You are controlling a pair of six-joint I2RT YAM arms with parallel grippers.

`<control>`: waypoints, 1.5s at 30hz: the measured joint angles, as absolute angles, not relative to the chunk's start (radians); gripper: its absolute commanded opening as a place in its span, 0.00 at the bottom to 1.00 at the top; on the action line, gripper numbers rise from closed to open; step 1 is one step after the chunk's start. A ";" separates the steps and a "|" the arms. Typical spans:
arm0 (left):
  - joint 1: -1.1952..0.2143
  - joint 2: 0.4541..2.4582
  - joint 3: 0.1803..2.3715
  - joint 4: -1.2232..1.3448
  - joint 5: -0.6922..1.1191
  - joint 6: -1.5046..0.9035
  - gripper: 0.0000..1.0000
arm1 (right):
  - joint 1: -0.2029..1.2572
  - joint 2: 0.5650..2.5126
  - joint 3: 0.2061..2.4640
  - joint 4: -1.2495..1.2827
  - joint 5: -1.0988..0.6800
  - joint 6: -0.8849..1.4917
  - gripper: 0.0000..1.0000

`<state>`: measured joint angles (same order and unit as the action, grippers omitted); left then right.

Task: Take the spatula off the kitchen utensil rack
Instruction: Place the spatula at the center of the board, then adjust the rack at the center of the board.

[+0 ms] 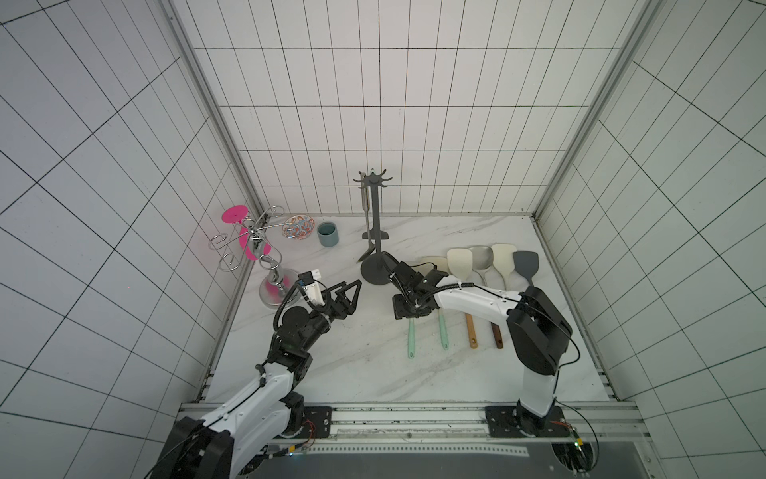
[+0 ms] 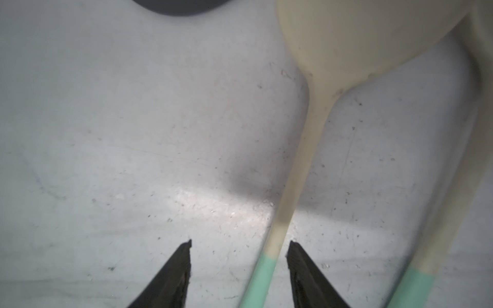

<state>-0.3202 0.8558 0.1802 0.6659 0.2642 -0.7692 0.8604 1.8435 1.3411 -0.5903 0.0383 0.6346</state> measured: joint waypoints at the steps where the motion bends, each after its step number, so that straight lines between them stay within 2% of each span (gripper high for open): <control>1: -0.319 0.813 0.169 0.649 0.253 -0.766 0.89 | 0.865 1.810 1.334 -0.577 0.038 0.624 0.64; 7: -0.319 0.624 0.160 0.578 0.151 -0.744 0.93 | 0.873 1.660 1.276 -0.449 0.027 0.547 0.63; 13: -0.319 0.682 0.152 0.568 0.096 -0.741 0.93 | 0.865 1.640 1.270 -0.273 -0.003 0.466 0.57; 16: -0.319 0.738 0.152 0.564 0.094 -0.745 0.93 | 0.845 1.649 1.270 -0.161 -0.031 0.429 0.56; 23: -0.318 0.758 0.149 0.564 0.092 -0.755 0.93 | 0.764 1.780 1.270 0.139 -0.092 0.376 0.54; 29: -0.310 0.743 0.145 0.564 0.080 -0.756 0.93 | 0.706 1.926 1.271 0.290 -0.133 0.348 0.51; 45: -0.296 0.738 0.145 0.565 0.075 -0.760 0.93 | 0.679 2.099 1.386 0.357 -0.141 0.225 0.53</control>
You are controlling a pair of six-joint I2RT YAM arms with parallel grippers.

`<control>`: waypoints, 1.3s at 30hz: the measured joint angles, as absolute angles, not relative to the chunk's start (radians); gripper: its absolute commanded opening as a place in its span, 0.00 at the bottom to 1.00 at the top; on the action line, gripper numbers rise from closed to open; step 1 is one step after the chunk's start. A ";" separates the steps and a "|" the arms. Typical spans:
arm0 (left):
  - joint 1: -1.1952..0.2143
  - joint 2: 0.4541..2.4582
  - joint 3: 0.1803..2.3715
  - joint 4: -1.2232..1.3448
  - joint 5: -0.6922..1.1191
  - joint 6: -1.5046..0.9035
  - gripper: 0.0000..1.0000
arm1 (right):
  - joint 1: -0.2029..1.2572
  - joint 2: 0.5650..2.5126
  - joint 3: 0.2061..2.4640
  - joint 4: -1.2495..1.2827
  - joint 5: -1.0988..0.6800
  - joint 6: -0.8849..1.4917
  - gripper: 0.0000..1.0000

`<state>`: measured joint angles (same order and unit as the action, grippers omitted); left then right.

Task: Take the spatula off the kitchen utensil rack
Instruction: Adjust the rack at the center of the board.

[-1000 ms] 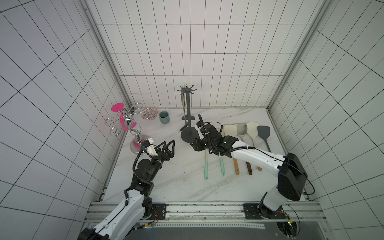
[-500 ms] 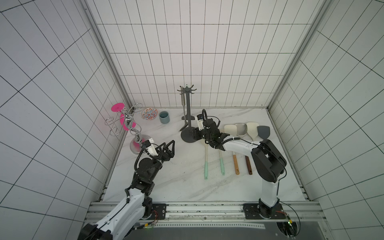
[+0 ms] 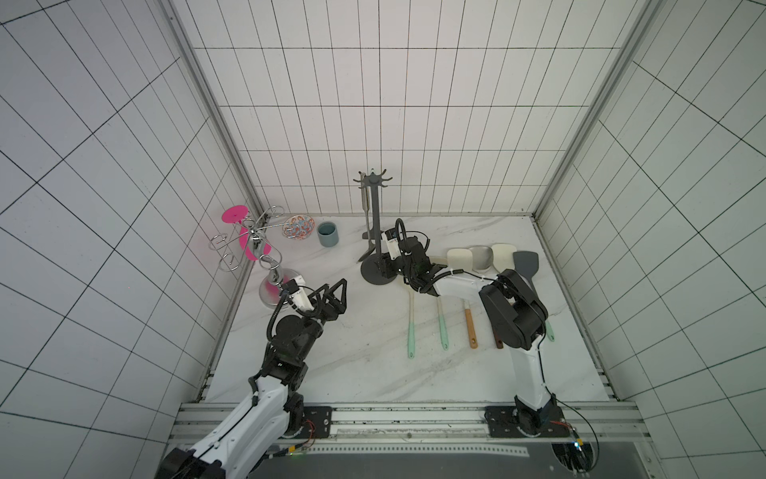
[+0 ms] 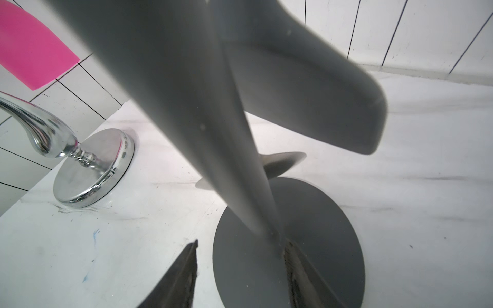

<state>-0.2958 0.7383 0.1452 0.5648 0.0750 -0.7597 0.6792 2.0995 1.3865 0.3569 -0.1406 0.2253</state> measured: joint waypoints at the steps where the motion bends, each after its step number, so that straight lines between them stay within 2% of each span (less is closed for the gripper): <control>1: -0.295 0.738 0.145 0.565 0.075 -0.760 0.93 | 0.678 2.103 1.395 0.353 -0.136 0.214 0.52; 19: -0.292 0.750 0.134 0.575 0.075 -0.766 0.93 | 0.581 2.155 1.501 0.273 -0.139 0.067 0.50; 39: -0.292 0.804 0.134 0.609 0.080 -0.766 0.93 | 0.435 2.210 1.603 0.205 -0.176 0.067 0.53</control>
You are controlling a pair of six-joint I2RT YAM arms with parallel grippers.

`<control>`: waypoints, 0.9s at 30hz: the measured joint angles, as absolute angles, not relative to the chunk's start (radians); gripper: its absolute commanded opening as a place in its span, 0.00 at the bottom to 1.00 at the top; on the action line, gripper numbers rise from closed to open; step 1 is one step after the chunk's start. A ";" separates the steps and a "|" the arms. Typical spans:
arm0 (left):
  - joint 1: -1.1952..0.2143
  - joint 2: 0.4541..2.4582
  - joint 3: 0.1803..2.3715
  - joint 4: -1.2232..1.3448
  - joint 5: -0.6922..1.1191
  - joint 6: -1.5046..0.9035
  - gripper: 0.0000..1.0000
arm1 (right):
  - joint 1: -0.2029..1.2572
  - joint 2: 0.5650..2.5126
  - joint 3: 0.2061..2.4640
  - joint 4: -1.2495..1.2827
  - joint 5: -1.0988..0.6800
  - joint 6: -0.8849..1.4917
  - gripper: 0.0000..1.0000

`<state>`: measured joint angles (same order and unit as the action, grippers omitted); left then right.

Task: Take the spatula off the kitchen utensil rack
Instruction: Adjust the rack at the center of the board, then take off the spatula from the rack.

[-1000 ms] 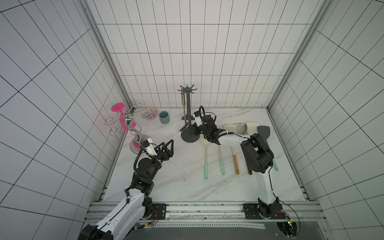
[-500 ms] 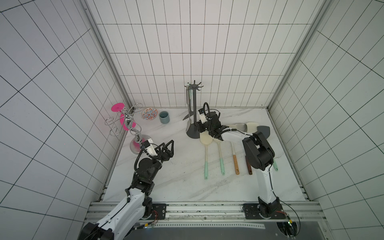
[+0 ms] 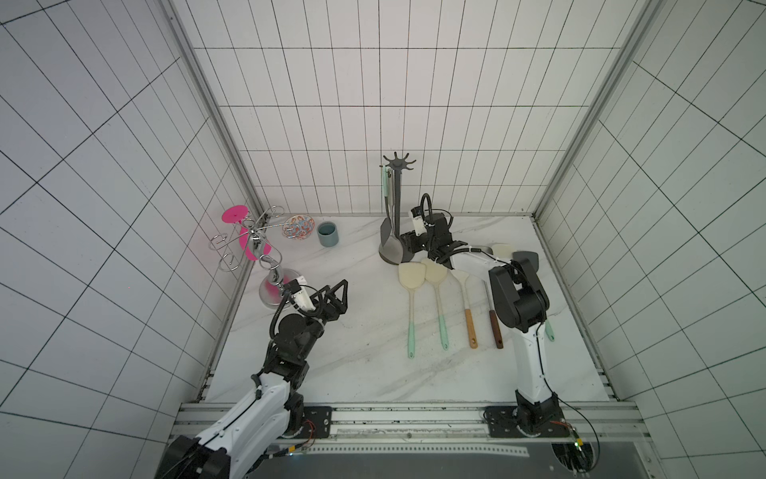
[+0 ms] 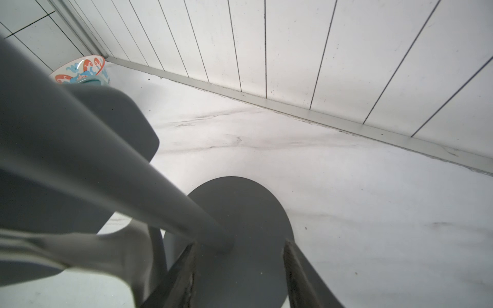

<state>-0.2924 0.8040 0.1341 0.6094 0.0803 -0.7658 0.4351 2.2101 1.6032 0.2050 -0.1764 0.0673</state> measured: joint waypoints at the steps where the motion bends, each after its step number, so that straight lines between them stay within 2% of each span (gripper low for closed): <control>1: -0.292 0.806 0.134 0.609 0.081 -0.766 0.93 | 0.431 2.210 1.603 0.205 -0.181 0.068 0.54; 7: -0.292 0.813 0.134 0.610 0.084 -0.765 0.94 | 0.419 2.166 1.600 0.191 -0.208 0.080 0.59; 10: -0.292 0.822 0.134 0.609 0.087 -0.760 0.98 | 0.419 2.093 1.582 0.189 -0.233 0.091 0.60; 14: -0.292 0.856 0.142 0.605 0.091 -0.755 0.98 | 0.419 1.959 1.524 0.215 -0.282 0.107 0.60; 20: -0.292 0.952 0.182 0.591 0.110 -0.751 0.98 | 0.419 1.834 1.410 0.312 -0.367 0.153 0.56; 27: -0.292 1.071 0.240 0.572 0.150 -0.751 0.98 | 0.433 1.830 1.369 0.427 -0.429 0.193 0.52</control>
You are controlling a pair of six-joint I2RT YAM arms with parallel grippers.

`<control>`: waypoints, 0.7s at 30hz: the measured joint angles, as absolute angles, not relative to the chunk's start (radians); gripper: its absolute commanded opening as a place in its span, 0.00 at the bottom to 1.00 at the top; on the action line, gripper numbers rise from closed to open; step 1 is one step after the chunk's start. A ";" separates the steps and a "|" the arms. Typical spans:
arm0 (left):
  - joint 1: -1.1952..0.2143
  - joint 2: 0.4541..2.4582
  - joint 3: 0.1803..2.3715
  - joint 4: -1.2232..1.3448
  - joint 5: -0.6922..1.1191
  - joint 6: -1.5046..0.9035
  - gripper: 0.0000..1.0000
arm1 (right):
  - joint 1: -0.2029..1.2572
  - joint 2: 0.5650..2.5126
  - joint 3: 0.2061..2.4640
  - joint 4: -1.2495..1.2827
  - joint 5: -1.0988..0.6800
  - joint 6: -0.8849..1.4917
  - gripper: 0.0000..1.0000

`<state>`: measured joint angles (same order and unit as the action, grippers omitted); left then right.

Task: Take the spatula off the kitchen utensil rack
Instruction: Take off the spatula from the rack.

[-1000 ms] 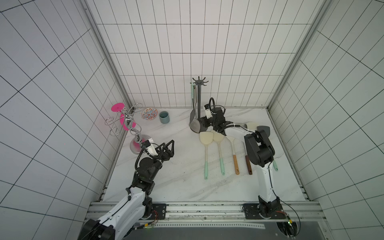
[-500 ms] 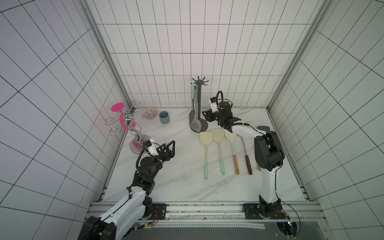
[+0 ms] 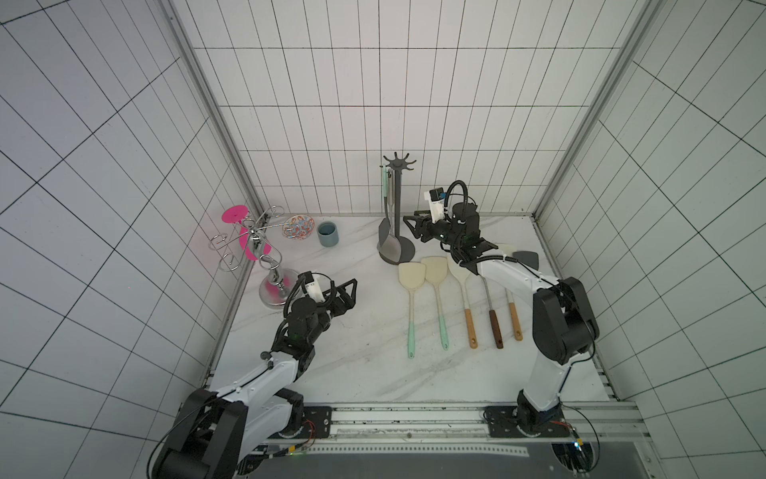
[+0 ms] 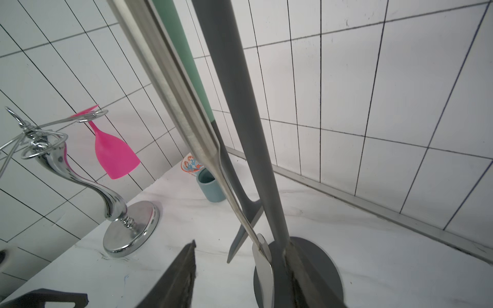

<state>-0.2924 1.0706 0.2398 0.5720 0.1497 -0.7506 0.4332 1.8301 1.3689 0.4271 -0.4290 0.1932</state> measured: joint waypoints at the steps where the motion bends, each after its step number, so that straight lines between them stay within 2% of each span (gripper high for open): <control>1: -0.291 1.079 0.243 0.571 0.154 -0.751 0.98 | 0.437 1.831 1.369 0.444 -0.429 0.195 0.52; 14: -0.283 1.096 0.254 0.564 0.186 -0.751 0.98 | 0.522 1.955 1.375 0.520 -0.379 0.155 0.47; 21: -0.279 1.096 0.254 0.563 0.194 -0.751 0.98 | 0.542 1.989 1.460 0.514 -0.307 0.136 0.41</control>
